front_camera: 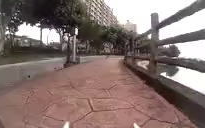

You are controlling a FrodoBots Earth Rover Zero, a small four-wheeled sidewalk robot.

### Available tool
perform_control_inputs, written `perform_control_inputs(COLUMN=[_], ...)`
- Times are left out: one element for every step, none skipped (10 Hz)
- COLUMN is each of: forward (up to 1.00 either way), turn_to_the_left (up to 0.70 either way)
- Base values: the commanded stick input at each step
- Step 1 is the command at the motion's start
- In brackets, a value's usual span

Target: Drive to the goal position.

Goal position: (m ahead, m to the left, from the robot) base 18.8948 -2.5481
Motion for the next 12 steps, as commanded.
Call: perform_control_inputs(forward=[0.70, 0.70, 0.70, 0.70, 0.70, 0.70, 0.70, 0.70, 0.70, 0.70, 0.70, 0.70], turn_to_the_left=[0.00, 0.00, 0.00, 0.00, 0.00, 0.00, 0.00, 0.00, 0.00, 0.00, 0.00, 0.00])
